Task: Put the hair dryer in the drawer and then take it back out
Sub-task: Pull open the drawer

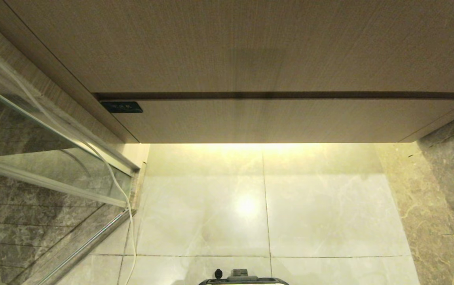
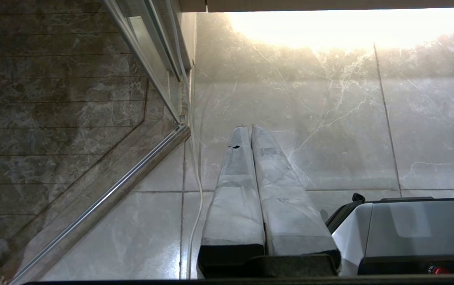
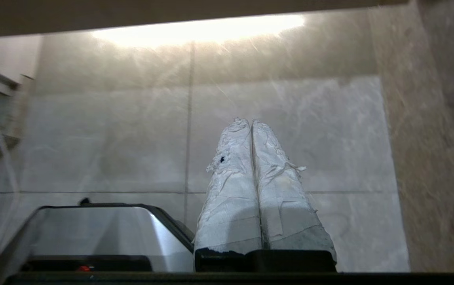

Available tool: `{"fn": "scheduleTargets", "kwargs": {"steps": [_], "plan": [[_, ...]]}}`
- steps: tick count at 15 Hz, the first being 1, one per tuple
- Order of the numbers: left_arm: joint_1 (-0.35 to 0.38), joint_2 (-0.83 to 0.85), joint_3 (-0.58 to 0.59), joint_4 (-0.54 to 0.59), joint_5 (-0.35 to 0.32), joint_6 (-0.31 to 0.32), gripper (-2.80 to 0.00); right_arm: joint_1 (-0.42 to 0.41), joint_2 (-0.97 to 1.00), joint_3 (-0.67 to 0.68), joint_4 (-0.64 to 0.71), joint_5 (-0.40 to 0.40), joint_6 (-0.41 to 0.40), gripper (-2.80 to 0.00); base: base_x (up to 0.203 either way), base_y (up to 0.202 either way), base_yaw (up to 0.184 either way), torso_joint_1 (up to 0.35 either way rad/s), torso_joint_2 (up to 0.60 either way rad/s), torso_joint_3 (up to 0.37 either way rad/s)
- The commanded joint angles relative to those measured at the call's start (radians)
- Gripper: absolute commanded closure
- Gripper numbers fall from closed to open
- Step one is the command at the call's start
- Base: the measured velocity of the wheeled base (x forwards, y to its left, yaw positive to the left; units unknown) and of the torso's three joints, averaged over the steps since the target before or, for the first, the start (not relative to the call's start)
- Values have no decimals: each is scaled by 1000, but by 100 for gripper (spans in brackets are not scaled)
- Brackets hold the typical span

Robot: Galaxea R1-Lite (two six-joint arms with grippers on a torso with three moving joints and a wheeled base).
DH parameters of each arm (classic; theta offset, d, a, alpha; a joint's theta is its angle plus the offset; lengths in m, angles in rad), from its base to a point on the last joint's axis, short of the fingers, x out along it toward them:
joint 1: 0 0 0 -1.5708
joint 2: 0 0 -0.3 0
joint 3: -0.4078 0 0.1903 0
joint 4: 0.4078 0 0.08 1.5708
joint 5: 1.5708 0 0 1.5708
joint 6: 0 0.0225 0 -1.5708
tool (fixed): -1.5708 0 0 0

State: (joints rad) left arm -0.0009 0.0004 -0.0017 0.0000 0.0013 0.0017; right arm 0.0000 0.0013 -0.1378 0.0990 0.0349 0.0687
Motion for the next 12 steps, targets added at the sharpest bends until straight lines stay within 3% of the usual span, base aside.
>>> {"fn": "scheduleTargets", "kwargs": {"steps": [1, 8, 12], "plan": [[1, 0, 0, 0, 0, 0, 0, 0, 31, -237, 181, 56, 10, 0, 0, 0, 0, 0, 0, 0], [1, 0, 0, 0, 0, 0, 0, 1, 484, -1013, 611, 192, 42, 0, 0, 0, 0, 0, 0, 0], [0, 0, 1, 0, 0, 0, 0, 21, 689, -1349, 832, 301, 57, 0, 0, 0, 0, 0, 0, 0]]}}
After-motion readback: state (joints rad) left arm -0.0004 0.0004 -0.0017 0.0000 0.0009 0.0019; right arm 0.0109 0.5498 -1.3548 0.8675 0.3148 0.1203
